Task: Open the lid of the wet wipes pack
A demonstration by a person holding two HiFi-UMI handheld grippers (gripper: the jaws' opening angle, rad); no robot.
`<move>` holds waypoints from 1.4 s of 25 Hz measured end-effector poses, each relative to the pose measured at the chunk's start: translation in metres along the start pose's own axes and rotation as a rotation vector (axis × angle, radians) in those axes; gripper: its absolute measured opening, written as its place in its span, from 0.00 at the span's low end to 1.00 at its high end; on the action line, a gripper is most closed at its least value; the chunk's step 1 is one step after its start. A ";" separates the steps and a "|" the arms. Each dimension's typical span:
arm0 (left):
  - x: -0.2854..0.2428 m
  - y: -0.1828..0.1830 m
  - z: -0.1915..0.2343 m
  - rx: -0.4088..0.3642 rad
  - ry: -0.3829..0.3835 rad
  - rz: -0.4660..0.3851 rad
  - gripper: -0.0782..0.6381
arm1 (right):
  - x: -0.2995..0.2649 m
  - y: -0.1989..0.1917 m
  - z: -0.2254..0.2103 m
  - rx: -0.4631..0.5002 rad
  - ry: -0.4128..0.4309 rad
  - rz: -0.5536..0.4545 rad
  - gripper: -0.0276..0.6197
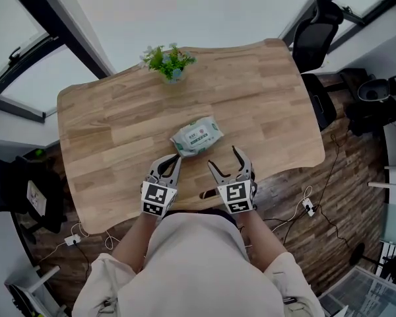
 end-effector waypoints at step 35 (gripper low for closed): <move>-0.089 -0.086 0.008 0.020 -0.028 0.266 0.14 | -0.111 -0.044 0.008 0.544 0.094 0.112 0.60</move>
Point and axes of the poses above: the fingertips, and each gripper's own axes: x backward along the fingers, z to its left, y out of its top, the point moved 3 cm from there along x, backward along the fingers, and after that the axes turned 5 degrees about -y, right-handed, at the moved point
